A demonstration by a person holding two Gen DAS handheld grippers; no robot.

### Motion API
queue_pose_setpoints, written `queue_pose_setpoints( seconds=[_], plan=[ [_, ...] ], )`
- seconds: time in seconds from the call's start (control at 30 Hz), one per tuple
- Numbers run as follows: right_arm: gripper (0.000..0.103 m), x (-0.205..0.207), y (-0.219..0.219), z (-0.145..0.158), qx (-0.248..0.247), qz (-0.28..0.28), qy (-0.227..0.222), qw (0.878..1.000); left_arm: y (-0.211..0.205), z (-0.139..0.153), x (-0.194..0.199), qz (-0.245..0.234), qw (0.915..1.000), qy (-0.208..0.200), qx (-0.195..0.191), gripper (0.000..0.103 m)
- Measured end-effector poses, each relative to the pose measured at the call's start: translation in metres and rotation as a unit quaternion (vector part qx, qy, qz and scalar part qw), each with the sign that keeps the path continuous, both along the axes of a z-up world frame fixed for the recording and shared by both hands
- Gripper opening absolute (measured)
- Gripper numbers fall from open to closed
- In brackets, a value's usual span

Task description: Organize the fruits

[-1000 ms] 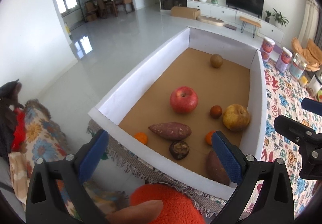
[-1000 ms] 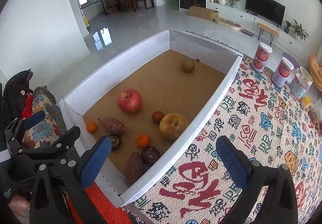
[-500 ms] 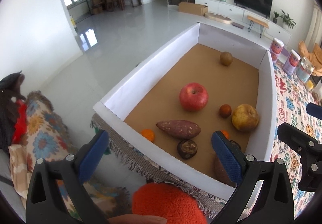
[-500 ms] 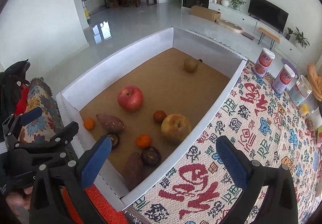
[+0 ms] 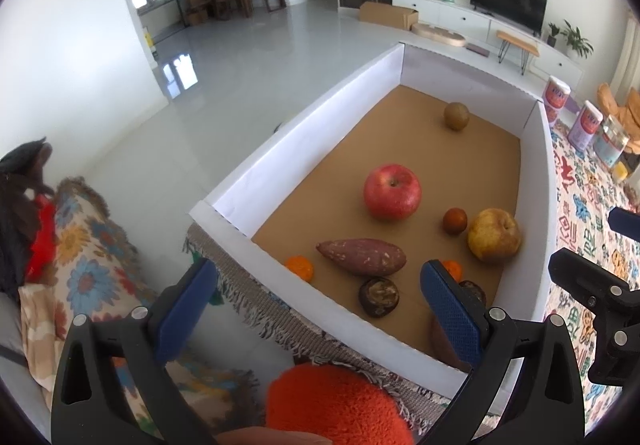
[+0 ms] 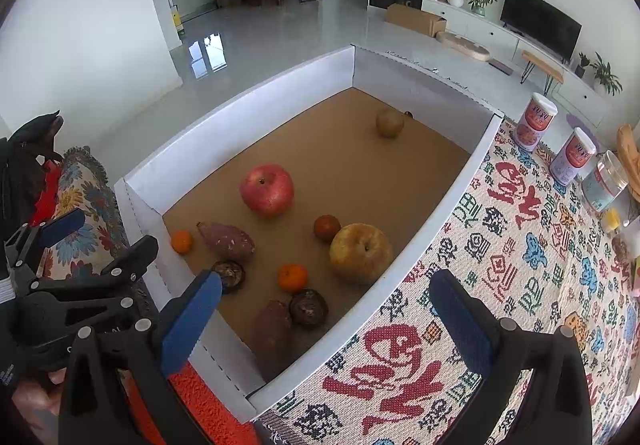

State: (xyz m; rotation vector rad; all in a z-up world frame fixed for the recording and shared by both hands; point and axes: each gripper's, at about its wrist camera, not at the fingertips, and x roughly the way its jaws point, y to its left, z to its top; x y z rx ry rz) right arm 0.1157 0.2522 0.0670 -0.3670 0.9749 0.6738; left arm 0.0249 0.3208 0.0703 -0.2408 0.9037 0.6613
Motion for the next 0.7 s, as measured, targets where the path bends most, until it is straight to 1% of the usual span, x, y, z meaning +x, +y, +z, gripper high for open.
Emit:
queue_pose_setpoints(
  seconds=[0.27,0.7],
  plan=[
    [0.103,0.0009,0.0001,-0.0002,0.000,-0.001,-0.001,1.000,0.0021,-0.0017,-0.0012,-0.003,1.0000,0.003,0.003,0.102],
    [0.103,0.0018,0.0049,0.0003,-0.005,0.000,-0.004,1.000,0.0049,0.0004,-0.0015,-0.003,1.0000,0.001,-0.001,0.102]
  ],
)
